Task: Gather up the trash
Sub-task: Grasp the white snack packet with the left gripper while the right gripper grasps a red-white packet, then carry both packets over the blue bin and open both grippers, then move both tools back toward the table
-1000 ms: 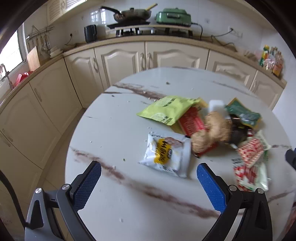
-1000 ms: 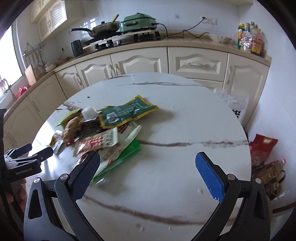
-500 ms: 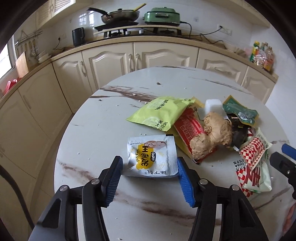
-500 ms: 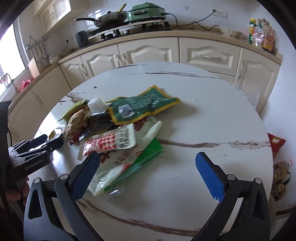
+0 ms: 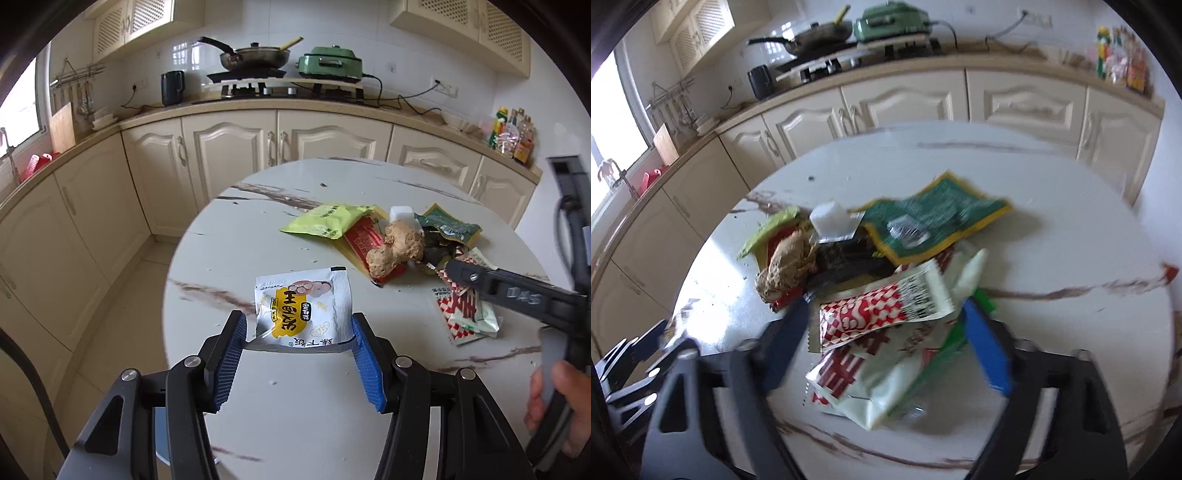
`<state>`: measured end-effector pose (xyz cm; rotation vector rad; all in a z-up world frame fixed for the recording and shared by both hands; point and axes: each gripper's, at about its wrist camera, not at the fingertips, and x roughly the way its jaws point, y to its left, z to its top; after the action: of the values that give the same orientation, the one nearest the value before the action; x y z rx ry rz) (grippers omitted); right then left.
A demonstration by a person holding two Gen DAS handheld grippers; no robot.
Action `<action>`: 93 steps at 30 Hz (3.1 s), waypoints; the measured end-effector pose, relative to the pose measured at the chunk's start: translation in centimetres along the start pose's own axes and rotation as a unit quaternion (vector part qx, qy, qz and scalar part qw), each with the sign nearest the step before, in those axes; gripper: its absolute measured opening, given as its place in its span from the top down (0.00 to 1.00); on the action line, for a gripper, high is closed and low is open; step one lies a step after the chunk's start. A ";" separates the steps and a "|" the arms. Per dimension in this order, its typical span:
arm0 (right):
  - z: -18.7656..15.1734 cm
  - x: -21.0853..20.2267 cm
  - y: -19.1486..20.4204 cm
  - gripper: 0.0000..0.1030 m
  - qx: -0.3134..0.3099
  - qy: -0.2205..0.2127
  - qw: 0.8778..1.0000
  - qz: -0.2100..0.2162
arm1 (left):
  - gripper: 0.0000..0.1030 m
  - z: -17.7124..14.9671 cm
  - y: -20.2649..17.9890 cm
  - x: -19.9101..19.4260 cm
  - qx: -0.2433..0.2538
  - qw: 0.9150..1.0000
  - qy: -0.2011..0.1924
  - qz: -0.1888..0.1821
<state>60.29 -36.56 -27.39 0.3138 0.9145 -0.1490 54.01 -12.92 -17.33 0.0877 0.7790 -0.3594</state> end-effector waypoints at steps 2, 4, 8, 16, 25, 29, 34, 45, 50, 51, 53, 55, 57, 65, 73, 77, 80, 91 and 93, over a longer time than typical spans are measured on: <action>-0.2 0.2 0.3 0.32 -0.006 -0.009 1.000 -0.018 | 0.49 -0.4 0.0 -0.7 0.000 1.000 0.000 -0.002; -0.2 0.3 -0.2 0.44 -0.002 -0.012 1.000 -0.018 | 0.49 -0.8 0.1 -1.1 -0.001 1.000 0.001 -0.004; -0.1 -0.2 -0.8 0.70 -0.010 -0.022 1.000 0.008 | 0.49 -1.0 0.2 -1.6 -0.006 1.000 0.005 -0.011; -0.7 -2.1 -0.6 0.94 -0.018 -0.041 0.998 0.034 | 0.49 -0.4 1.2 -3.0 -0.015 1.000 0.006 -0.025; -1.0 -5.9 1.2 0.94 -0.031 -0.074 0.995 0.059 | 0.49 -1.0 3.5 -6.9 -0.049 0.997 -0.020 -0.051; -1.3 -8.2 4.9 0.94 -0.063 -0.089 0.990 0.089 | 0.49 -2.5 5.9 -10.0 -0.068 0.996 -0.039 -0.039; -3.0 -9.2 13.3 0.94 -0.137 -0.082 0.975 0.152 | 0.49 -5.8 11.3 -13.5 -0.103 0.994 -0.046 0.004; -10.2 0.6 31.0 0.94 -0.249 0.026 0.938 0.242 | 0.49 -14.8 23.5 -13.9 -0.201 0.975 0.029 0.092; -13.3 9.1 34.6 0.94 -0.264 0.104 0.932 0.225 | 0.49 -16.8 26.6 -10.3 -0.228 0.967 0.073 0.087; -13.8 10.9 34.9 0.94 -0.260 0.120 0.930 0.228 | 0.49 -17.1 27.3 -9.2 -0.231 0.965 0.083 0.086; -14.8 13.9 35.3 0.93 -0.250 0.152 0.928 0.229 | 0.49 -17.5 28.4 -7.5 -0.237 0.963 0.100 0.081; -15.6 17.0 35.6 0.91 -0.239 0.179 0.926 0.231 | 0.49 -17.6 29.5 -5.7 -0.241 0.960 0.119 0.080; -15.9 18.8 35.5 0.89 -0.235 0.188 0.928 0.222 | 0.49 -17.8 30.8 -3.9 -0.248 0.956 0.135 0.075; -15.4 22.0 34.3 0.47 -0.205 0.195 0.938 0.202 | 0.47 -17.2 33.7 1.8 -0.249 0.951 0.171 0.068; -13.7 20.5 33.5 0.42 -0.197 0.167 0.948 0.185 | 0.38 -15.8 34.0 3.9 -0.264 0.945 0.180 0.071; -13.2 19.3 33.7 0.41 -0.193 0.166 0.947 0.195 | 0.38 -14.8 33.5 2.0 -0.264 0.947 0.164 0.085; -13.0 17.3 34.0 0.35 -0.198 0.155 0.946 0.204 | 0.37 -13.9 33.7 -1.4 -0.272 0.945 0.133 0.124; -11.4 2.7 34.2 0.16 -0.230 0.051 0.936 0.260 | 0.21 -8.4 29.4 -16.6 -0.234 0.938 -0.030 0.253; -11.1 -0.7 33.5 0.15 -0.235 0.020 0.936 0.263 | 0.19 -7.7 27.2 -18.4 -0.222 0.938 -0.060 0.258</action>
<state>60.13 -1.26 -26.36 0.1045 0.8492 0.5672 46.25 19.38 -11.39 -0.1529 0.6709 0.3119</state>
